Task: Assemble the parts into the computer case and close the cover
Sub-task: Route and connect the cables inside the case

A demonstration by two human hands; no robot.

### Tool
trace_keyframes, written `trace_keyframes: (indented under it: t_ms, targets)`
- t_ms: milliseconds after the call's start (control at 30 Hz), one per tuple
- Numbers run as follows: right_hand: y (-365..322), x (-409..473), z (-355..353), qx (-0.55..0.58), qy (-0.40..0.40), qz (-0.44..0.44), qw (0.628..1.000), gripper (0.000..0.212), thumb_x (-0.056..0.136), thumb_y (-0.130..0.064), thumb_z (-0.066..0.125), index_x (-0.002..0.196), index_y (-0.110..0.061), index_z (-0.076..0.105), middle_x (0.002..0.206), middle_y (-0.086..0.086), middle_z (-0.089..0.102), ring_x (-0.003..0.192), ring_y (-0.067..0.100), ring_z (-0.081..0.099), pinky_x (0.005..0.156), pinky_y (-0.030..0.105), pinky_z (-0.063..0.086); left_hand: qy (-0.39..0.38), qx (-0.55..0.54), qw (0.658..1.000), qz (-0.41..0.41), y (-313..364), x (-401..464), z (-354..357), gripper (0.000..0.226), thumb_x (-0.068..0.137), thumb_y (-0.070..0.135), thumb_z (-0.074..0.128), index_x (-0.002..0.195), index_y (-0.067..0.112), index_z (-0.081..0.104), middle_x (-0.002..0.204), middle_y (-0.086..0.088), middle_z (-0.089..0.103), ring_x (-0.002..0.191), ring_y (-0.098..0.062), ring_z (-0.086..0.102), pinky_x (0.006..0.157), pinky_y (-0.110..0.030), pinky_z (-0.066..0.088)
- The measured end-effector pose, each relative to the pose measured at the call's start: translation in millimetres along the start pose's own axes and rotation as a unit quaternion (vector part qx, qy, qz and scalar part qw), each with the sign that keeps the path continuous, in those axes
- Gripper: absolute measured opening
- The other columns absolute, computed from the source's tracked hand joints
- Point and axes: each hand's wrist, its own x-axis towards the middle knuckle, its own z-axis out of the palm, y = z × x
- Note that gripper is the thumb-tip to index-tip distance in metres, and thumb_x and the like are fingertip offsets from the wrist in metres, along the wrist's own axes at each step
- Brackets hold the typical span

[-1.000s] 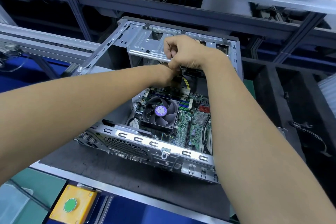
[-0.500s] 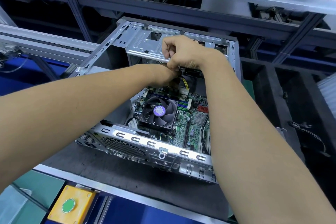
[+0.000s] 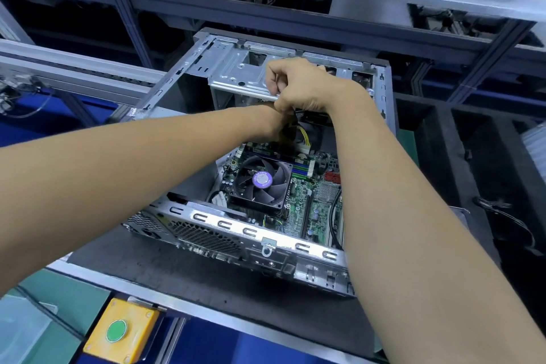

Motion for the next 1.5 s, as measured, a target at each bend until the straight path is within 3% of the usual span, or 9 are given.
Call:
trace_keyframes:
  t_ms: [100,233,400,633,867,1000,1200,1400,1500]
  targets:
    - [-0.4,0.5,0.6,0.009,-0.004,0.001,1.000,0.031,0.063,0.000,0.068,0.072,-0.026,0.055,0.060,-0.009,0.053,0.066,0.009,0.047,0.080,0.037,0.034,0.006,-0.020,1.000,-0.008,-0.8,1.8,1.3,0.044,0.101,0.035,0.059,0.138,0.012,0.053,0.123,-0.013,0.063,0.062,-0.014,0.045,0.056,-0.010,0.034]
    - [0.7,1.0,-1.1,0.027,-0.011,-0.006,1.000,0.029,0.062,-0.002,0.067,0.073,-0.026,0.056,0.059,-0.011,0.051,0.064,0.009,0.047,0.079,0.037,0.034,0.020,0.010,1.000,-0.001,-0.1,3.7,2.8,0.047,0.098,0.034,0.061,0.139,0.012,0.051,0.130,-0.015,0.062,0.101,-0.031,0.060,0.081,-0.034,0.048]
    - [3.2,0.7,-1.0,0.043,-0.012,-0.011,0.999,0.029,0.065,0.001,0.067,0.076,-0.025,0.058,0.061,-0.008,0.050,0.059,0.006,0.045,0.071,0.033,0.036,0.026,-0.004,1.000,0.004,-1.7,4.3,1.0,0.049,0.095,0.036,0.066,0.138,0.015,0.056,0.127,-0.015,0.064,0.095,-0.029,0.056,0.075,-0.027,0.037]
    - [0.8,1.7,0.1,0.036,-0.013,-0.008,0.999,0.028,0.060,-0.004,0.066,0.074,-0.027,0.059,0.059,-0.012,0.050,0.063,0.008,0.046,0.071,0.032,0.035,0.029,0.017,0.999,0.012,-7.7,10.4,7.6,0.055,0.096,0.031,0.064,0.145,0.016,0.046,0.136,-0.015,0.060,0.115,-0.032,0.059,0.083,-0.030,0.042]
    - [3.6,4.8,1.4,0.011,-0.002,-0.005,1.000,0.028,0.066,-0.003,0.067,0.075,-0.027,0.058,0.059,-0.011,0.051,0.069,0.008,0.045,0.079,0.035,0.031,0.012,0.072,0.997,-0.001,-5.1,10.7,6.4,0.044,0.097,0.012,0.055,0.140,0.008,0.049,0.124,-0.020,0.063,0.089,-0.031,0.057,0.062,-0.029,0.037]
    - [3.2,5.6,1.5,0.000,-0.001,-0.004,1.000,0.028,0.068,-0.003,0.065,0.075,-0.028,0.056,0.063,-0.009,0.051,0.074,0.012,0.042,0.083,0.035,0.029,-0.002,0.082,0.997,0.008,-3.5,12.2,7.0,0.045,0.098,0.013,0.054,0.142,0.007,0.048,0.129,-0.020,0.061,0.104,-0.036,0.061,0.078,-0.037,0.045]
    - [1.7,4.2,1.8,-0.014,0.008,-0.005,1.000,0.028,0.069,-0.003,0.065,0.074,-0.028,0.055,0.063,-0.008,0.050,0.075,0.011,0.041,0.082,0.036,0.026,-0.030,0.081,0.996,-0.001,-2.1,12.7,5.0,0.046,0.098,0.010,0.052,0.143,0.009,0.046,0.127,-0.018,0.062,0.094,-0.031,0.058,0.072,-0.036,0.045]
    - [-1.3,-0.1,5.5,-0.029,0.034,-0.002,0.999,0.029,0.069,-0.003,0.066,0.072,-0.028,0.052,0.063,-0.010,0.050,0.080,0.014,0.042,0.083,0.037,0.022,-0.045,0.083,0.996,-0.002,1.2,10.3,2.3,0.039,0.097,0.006,0.049,0.135,0.007,0.050,0.120,-0.019,0.062,0.079,-0.025,0.046,0.064,-0.030,0.038]
    - [-2.5,-2.9,7.1,-0.028,0.046,-0.002,0.999,0.030,0.069,-0.003,0.067,0.071,-0.029,0.052,0.062,-0.010,0.049,0.081,0.016,0.042,0.085,0.038,0.024,-0.057,0.086,0.995,-0.008,2.9,9.5,2.5,0.034,0.095,0.006,0.047,0.129,0.011,0.051,0.104,-0.013,0.060,0.062,-0.019,0.042,0.048,-0.027,0.029]
